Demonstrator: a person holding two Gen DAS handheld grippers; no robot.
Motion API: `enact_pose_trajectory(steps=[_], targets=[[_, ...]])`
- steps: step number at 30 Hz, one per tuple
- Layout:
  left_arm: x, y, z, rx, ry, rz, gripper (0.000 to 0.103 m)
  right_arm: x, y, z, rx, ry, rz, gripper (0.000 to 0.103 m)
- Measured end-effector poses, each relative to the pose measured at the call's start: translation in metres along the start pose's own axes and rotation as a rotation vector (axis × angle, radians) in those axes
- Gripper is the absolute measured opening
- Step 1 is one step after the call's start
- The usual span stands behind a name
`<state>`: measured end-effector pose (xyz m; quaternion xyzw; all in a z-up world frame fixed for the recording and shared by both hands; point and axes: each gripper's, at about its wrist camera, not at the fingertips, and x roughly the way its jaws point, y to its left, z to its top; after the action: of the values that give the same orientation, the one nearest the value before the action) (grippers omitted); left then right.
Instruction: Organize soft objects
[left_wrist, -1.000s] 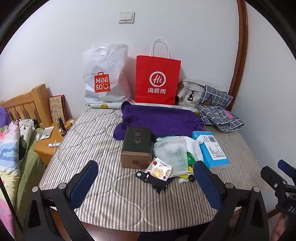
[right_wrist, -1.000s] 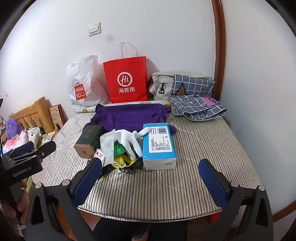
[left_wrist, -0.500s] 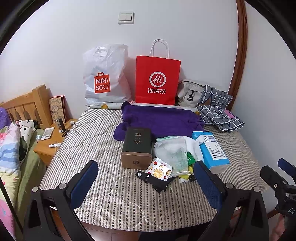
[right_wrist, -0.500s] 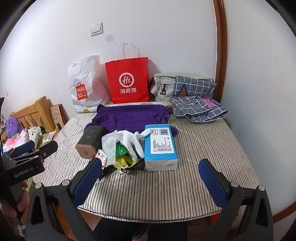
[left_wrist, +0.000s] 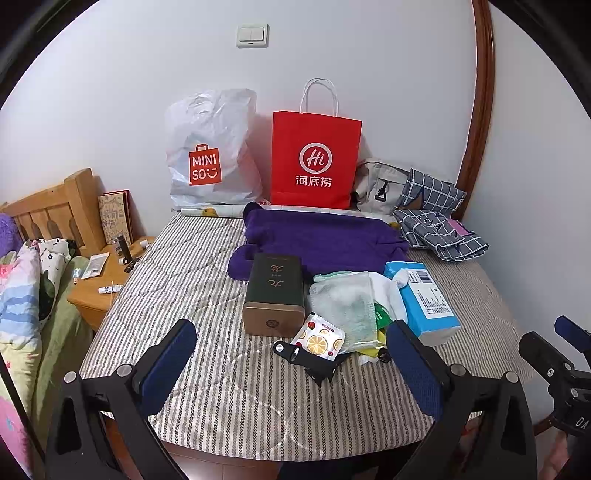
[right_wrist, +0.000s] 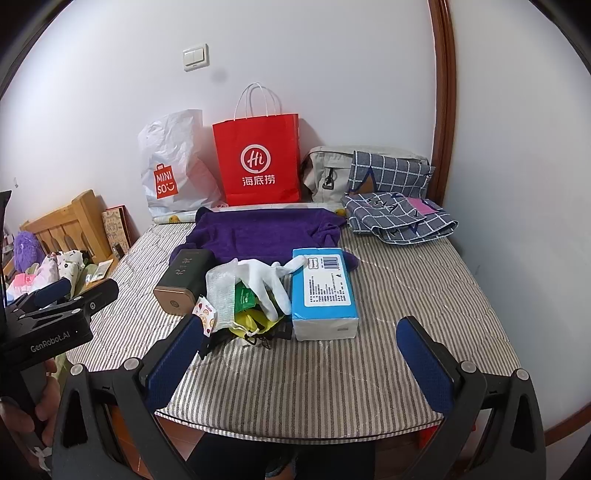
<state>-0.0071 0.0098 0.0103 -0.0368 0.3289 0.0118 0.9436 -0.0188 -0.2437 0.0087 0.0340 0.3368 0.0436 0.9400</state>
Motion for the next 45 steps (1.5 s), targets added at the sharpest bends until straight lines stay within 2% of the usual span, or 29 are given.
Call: enact_pose_trajectory(steps=[34,45], targets=[[0.001,-0.002,-0.005,0.006,-0.001,-0.006,0.103,0.000,0.002,-0.002,-0.004,0.002,0.007,0.103],[0.012,0.001,-0.009,0.010,0.026,0.007,0.103,0.006,0.002,-0.003,-0.002,0.013,0.019,0.103]])
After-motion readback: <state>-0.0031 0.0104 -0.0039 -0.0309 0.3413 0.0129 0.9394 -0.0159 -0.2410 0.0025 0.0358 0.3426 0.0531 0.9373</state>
